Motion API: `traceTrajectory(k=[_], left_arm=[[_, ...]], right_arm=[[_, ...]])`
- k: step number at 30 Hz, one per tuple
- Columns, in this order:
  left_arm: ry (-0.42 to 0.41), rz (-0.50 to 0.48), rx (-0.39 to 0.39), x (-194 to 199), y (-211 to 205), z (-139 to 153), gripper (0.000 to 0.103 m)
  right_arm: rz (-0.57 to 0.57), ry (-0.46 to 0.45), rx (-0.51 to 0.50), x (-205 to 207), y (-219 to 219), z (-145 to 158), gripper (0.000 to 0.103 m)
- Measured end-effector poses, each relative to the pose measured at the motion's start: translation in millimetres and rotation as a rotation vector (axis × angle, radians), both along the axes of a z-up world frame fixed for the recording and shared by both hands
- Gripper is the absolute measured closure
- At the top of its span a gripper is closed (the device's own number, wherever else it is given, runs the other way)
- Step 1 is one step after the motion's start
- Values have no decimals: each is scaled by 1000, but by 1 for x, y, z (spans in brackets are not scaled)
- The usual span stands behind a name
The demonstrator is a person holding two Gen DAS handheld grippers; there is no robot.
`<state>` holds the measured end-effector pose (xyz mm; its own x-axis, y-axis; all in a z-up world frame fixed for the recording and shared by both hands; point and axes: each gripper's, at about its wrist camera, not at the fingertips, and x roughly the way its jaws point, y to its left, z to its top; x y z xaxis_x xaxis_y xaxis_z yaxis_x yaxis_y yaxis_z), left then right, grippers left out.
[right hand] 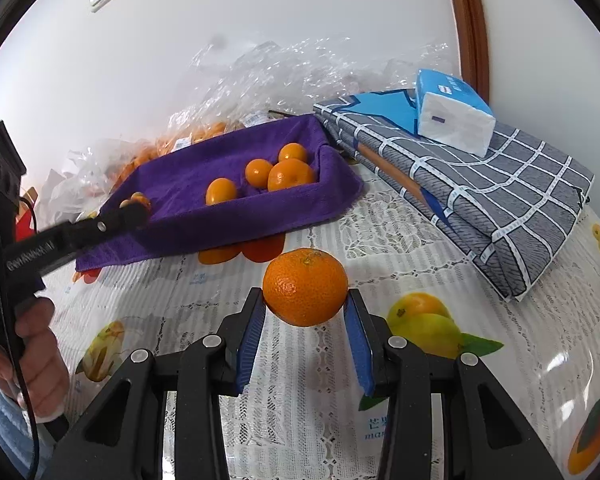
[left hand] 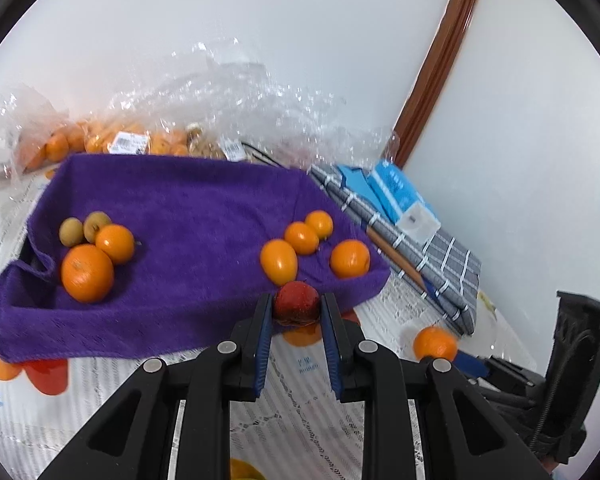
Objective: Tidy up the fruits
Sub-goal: 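Carry the mandarin and red fruit onto the purple towel, opening both tools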
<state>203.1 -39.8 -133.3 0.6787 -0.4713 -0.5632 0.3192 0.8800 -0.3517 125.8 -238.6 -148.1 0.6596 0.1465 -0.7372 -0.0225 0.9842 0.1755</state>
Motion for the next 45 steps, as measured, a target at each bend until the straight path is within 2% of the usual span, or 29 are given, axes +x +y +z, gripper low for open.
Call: traceTrajectory(k=[11,15,18,23,27,32,36,40,45], left_arm=[[-21,43,-48,-4,20,10,80],[-12,77,-51,-3,33,12,80],[-7,104,-74,-2,52,17,80],[-27,151,-46,10,75,36,80],[-28,168,7,34,71,43,80],[1,161,23,67,54,33,80],[-3,162,43,83,42,19,80],[0,148,88,88,35,3,80],[8,139,96,88,32,-6,80]], right_arm=[[-9,13,-97,3,14,0,63],[-19,15,-51,10,13,6,63],[-16,-12,-36,23,16,22,63],[29,-61,-51,54,29,45,63],[66,-70,-73,87,42,49,63],[100,-57,-100,120,57,40,63],[118,-47,-101,128,57,25,63],[131,-34,-111,129,56,12,63],[153,-26,-101,129,59,9,62]])
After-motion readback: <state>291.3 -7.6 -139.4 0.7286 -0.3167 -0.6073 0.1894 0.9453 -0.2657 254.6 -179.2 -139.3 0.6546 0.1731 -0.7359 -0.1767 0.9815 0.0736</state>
